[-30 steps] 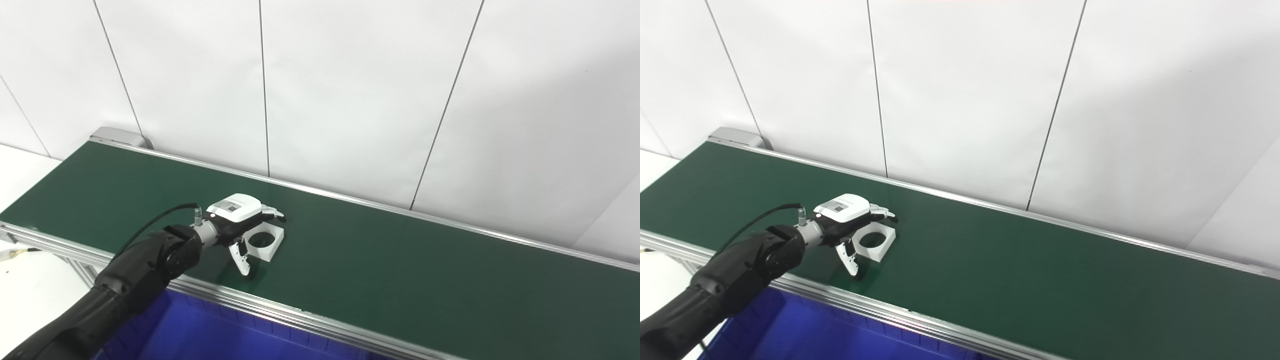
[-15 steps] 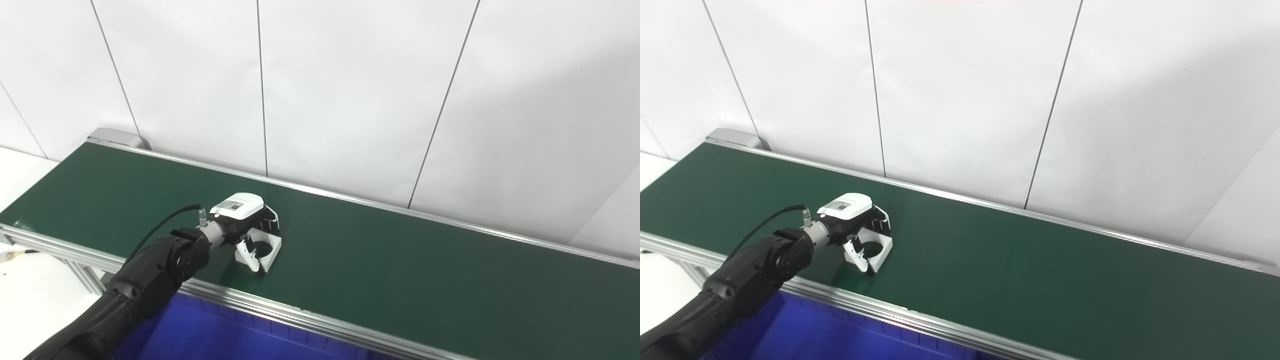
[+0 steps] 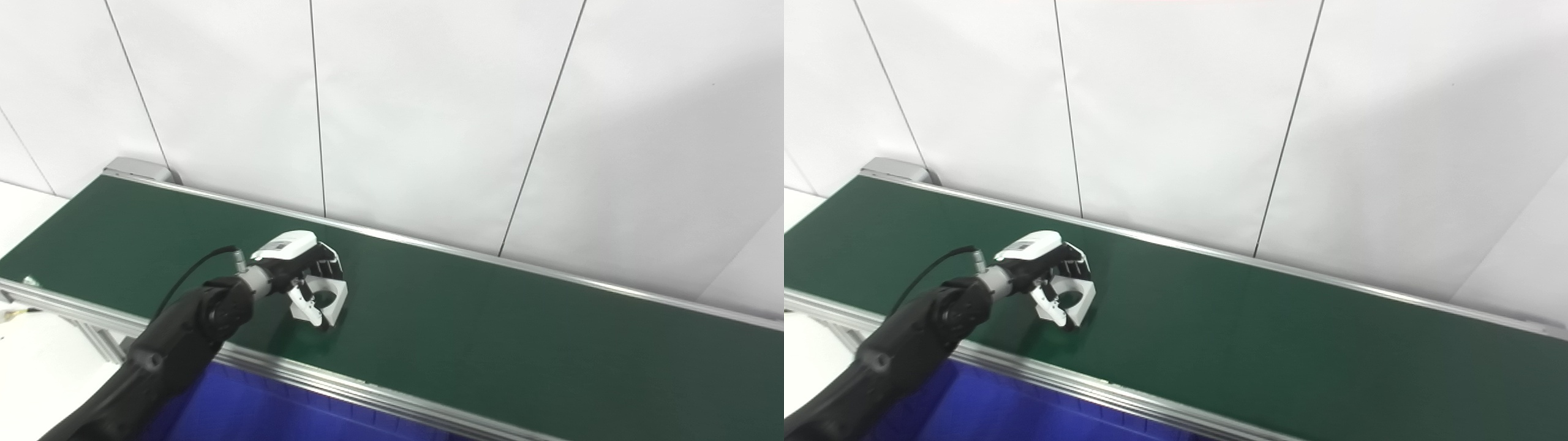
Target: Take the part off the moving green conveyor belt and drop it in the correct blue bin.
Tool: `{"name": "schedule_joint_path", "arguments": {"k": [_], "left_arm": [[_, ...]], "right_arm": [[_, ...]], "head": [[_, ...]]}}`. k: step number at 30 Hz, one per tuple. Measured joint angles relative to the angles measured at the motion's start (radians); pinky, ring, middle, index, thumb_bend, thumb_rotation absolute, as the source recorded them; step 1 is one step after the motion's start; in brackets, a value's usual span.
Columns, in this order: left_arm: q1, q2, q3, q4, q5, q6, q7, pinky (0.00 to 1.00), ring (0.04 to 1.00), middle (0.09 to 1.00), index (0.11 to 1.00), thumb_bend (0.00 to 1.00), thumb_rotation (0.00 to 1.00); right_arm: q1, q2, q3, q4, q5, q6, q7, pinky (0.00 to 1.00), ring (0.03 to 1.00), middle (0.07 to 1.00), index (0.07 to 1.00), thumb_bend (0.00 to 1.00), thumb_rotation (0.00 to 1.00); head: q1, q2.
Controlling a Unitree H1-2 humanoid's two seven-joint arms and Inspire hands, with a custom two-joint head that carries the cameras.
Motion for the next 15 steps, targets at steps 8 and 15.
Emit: {"name": "schedule_joint_path", "arguments": {"k": [8,15], "left_arm": [[0.089,0.018,0.131,-0.225,-0.206,-0.034,-0.017,0.25,0.36,0.454,0.537,0.49,0.0],[0.172,0.016,0.154,-0.269,-0.33,-0.135,-0.021,0.28,0.38,0.469,0.542,0.49,0.0]], "right_arm": [[0.02,0.027,-0.01,-0.06,-0.036,-0.002,0.0,0.75,0.792,0.829,0.875,0.83,0.35],[0.03,0.068,-0.04,-0.08,-0.078,-0.002,0.009,0.77,0.789,0.827,0.878,0.86,0.42]], "head": [[-0.183,0.1],[-0.263,0.149]]}}
